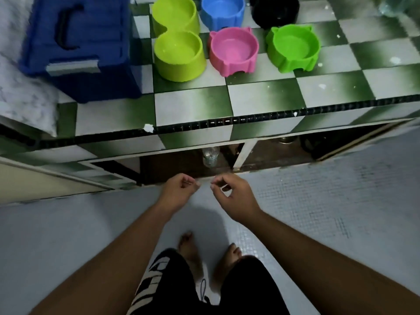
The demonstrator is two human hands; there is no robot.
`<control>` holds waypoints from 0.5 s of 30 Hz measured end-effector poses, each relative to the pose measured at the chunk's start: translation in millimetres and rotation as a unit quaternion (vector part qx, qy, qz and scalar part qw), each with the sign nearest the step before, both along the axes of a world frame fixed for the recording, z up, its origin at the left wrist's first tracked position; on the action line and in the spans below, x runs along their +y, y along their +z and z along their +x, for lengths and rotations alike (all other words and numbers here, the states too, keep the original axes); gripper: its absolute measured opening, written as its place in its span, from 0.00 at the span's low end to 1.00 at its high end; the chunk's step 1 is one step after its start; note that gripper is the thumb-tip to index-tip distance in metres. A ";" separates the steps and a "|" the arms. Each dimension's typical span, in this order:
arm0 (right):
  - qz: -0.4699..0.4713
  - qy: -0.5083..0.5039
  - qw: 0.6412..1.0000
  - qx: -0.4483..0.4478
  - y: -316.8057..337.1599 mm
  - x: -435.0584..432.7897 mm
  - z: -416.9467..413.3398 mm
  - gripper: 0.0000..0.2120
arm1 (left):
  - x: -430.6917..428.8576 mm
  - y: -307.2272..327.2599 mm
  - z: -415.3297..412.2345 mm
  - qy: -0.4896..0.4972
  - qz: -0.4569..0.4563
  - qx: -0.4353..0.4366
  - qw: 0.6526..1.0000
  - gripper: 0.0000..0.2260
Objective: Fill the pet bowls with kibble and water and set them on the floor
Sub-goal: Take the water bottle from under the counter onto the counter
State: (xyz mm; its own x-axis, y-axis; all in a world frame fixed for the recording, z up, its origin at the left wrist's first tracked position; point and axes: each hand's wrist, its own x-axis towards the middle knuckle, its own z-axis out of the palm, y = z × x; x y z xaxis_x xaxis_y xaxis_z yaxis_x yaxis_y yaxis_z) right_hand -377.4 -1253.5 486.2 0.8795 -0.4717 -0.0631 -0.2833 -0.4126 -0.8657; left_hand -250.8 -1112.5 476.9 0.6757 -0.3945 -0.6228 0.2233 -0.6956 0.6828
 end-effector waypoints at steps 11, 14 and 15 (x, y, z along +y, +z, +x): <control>0.112 -0.114 0.987 0.026 -224.3 -80.7 114.3 0.25 | -65.2 -277.5 83.1 -0.040 0.021 0.002 0.999 0.29; 0.088 -0.103 0.989 0.067 -271.6 -102.8 149.0 0.42 | -89.4 -330.4 108.6 -0.041 -0.032 0.013 0.999 0.35; 0.072 -0.098 0.990 0.077 -286.7 -109.8 157.5 0.49 | -96.5 -342.0 116.5 -0.038 -0.046 0.011 0.998 0.35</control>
